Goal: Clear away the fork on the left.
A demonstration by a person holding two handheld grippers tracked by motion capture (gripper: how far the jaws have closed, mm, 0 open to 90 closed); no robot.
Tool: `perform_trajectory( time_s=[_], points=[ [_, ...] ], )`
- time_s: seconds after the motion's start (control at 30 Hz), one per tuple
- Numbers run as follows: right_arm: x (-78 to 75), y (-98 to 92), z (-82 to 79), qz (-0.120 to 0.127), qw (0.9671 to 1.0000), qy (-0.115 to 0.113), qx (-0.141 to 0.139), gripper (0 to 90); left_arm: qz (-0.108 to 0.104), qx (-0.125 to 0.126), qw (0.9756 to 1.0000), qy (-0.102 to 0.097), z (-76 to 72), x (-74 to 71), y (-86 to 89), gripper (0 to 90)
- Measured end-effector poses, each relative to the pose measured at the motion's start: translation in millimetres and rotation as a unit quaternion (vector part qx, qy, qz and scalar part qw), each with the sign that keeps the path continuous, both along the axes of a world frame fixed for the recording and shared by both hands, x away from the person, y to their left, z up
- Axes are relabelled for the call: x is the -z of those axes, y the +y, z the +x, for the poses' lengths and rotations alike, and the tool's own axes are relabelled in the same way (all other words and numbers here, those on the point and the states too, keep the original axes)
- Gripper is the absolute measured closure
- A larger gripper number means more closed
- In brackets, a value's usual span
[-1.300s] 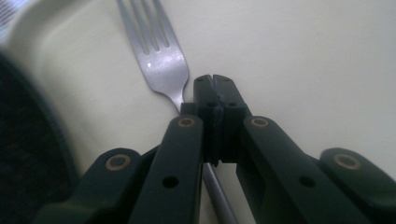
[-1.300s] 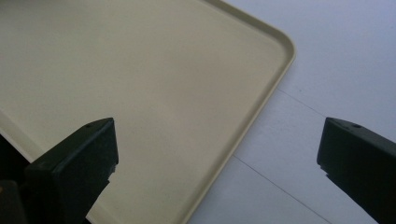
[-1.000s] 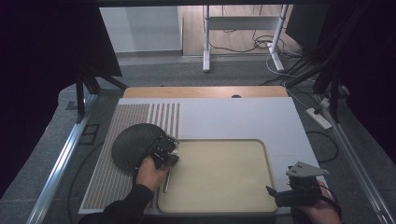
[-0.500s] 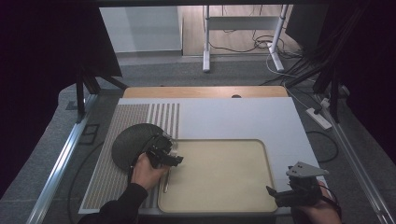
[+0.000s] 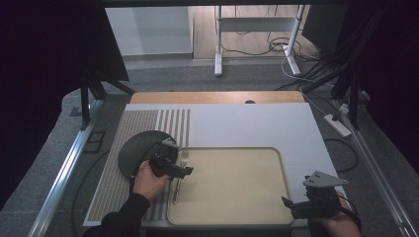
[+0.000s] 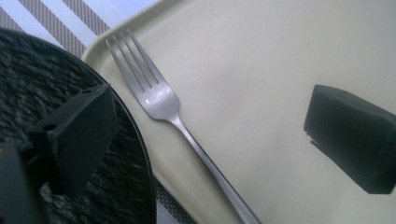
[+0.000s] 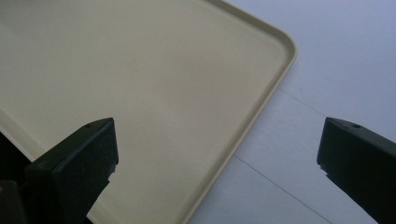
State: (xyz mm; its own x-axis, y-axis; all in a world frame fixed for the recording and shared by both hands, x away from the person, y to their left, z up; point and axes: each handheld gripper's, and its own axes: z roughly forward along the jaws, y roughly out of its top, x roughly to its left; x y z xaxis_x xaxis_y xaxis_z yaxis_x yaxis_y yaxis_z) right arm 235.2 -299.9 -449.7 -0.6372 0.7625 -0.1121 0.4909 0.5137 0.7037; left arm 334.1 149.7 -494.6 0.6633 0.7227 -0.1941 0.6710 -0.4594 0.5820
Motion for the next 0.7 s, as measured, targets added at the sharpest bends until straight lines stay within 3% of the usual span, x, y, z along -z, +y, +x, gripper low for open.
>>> perform_trajectory(
  time_s=[0.7],
  points=[
    [-0.2,0.5,0.1,0.0,1.0,0.002,0.001,0.0,-0.012,0.0,0.9997,-0.019,-7.0,-5.5,17.0,0.0]
  ],
)
